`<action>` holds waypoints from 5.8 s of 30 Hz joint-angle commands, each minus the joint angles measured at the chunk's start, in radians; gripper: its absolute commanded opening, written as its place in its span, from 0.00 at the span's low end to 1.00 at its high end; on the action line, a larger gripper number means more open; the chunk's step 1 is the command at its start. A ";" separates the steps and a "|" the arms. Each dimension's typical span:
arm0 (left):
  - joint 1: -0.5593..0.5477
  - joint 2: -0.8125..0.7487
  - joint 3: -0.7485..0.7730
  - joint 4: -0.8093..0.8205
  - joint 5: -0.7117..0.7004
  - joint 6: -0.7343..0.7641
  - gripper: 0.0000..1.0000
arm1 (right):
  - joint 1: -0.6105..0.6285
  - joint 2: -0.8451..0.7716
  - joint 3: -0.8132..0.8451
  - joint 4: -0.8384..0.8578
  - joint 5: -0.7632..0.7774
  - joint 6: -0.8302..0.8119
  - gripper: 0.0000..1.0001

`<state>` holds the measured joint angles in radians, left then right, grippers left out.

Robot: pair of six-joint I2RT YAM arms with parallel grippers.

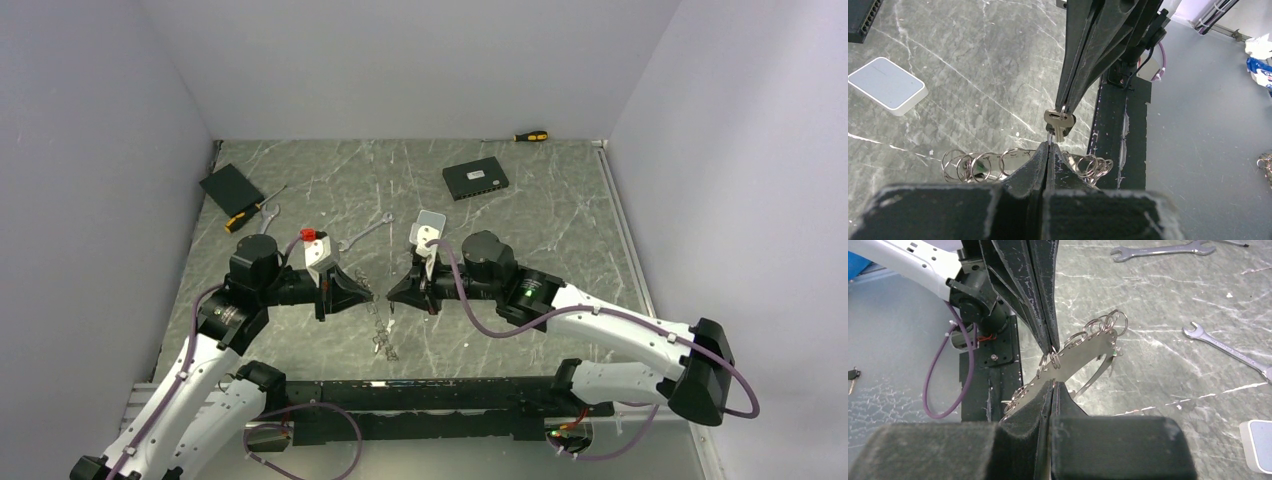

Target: Put the keys on the keyring

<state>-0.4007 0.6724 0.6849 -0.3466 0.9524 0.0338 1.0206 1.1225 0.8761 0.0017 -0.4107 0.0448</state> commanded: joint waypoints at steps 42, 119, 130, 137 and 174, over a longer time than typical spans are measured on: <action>-0.005 0.002 0.048 0.025 0.011 0.017 0.00 | -0.001 0.080 0.080 0.117 -0.080 0.039 0.00; -0.006 -0.031 0.051 0.013 -0.001 0.029 0.00 | -0.004 0.055 0.003 0.104 0.028 0.056 0.00; -0.006 -0.042 0.056 0.009 -0.001 0.037 0.00 | -0.004 0.059 -0.011 0.132 -0.002 0.064 0.00; -0.005 -0.065 0.059 0.003 -0.017 0.045 0.00 | -0.005 0.077 -0.019 0.164 -0.020 0.081 0.00; -0.004 -0.171 0.041 0.024 -0.080 0.054 0.00 | -0.011 0.031 -0.043 0.222 -0.149 0.002 0.34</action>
<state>-0.4026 0.5056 0.6849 -0.3801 0.8482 0.0681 1.0142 1.2285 0.8494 0.1692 -0.5198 0.1219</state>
